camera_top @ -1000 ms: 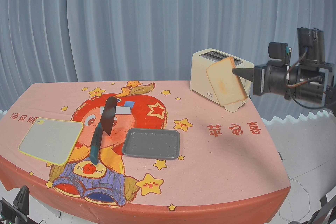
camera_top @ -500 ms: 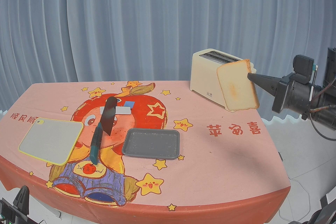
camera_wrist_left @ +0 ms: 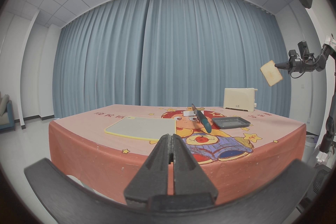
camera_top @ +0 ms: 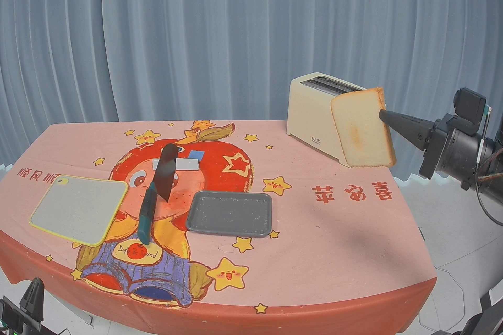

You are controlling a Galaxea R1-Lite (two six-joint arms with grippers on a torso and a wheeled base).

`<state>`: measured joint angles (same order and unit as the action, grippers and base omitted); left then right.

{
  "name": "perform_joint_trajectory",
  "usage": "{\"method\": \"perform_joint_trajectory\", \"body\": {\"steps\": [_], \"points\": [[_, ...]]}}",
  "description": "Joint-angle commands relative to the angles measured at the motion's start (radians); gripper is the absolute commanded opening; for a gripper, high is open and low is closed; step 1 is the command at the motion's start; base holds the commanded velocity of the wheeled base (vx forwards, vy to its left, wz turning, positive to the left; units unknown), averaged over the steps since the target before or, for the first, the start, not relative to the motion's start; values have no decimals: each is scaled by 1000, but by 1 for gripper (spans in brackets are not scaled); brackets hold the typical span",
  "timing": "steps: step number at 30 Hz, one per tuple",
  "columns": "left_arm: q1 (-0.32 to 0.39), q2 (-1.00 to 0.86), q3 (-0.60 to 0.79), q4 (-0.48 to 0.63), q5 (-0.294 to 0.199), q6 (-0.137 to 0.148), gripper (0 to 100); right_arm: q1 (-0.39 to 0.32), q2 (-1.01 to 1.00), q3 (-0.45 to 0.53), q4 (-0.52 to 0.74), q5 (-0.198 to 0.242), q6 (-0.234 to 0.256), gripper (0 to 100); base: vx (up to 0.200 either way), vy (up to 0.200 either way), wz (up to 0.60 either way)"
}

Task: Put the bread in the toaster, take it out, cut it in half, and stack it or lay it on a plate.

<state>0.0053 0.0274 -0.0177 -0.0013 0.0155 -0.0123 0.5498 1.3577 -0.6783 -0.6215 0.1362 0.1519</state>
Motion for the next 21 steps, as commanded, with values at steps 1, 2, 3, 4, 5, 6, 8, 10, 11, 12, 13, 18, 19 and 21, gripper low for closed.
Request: {"method": "perform_joint_trajectory", "body": {"steps": [1,2,3,4,5,6,8,10,11,12,13,18,19,21], "points": [[1,0,18,0,1,-1,0,27,1,2,3,0,0,0,0,200,0],[1,0,18,0,1,-1,0,27,1,3,3,0,0,0,0,200,0],[1,0,18,0,1,-1,0,30,5,5,3,0,0,0,0,200,0],[1,0,18,0,1,-1,0,30,5,5,3,0,0,0,0,200,0],[1,0,18,0,1,-1,0,30,6,6,3,0,0,0,0,200,0],[1,0,18,0,1,-1,0,30,6,6,3,0,0,0,0,200,0],[1,0,18,0,1,-1,0,32,8,9,3,0,0,0,0,200,0],[1,0,18,0,1,-1,0,35,8,9,5,0,0,0,0,200,0],[1,0,18,0,1,-1,0,38,9,9,3,0,0,0,0,200,0],[1,0,18,0,1,-1,0,39,11,9,3,0,1,0,0,200,0],[1,0,18,0,1,-1,0,39,12,11,5,0,0,0,0,200,0],[1,0,18,0,1,-1,0,48,32,23,-6,0,0,0,0,200,0],[1,0,18,0,1,-1,0,53,38,25,-6,0,0,0,0,200,0],[1,0,18,0,1,-1,0,56,44,26,-6,0,0,0,0,200,0]]}}
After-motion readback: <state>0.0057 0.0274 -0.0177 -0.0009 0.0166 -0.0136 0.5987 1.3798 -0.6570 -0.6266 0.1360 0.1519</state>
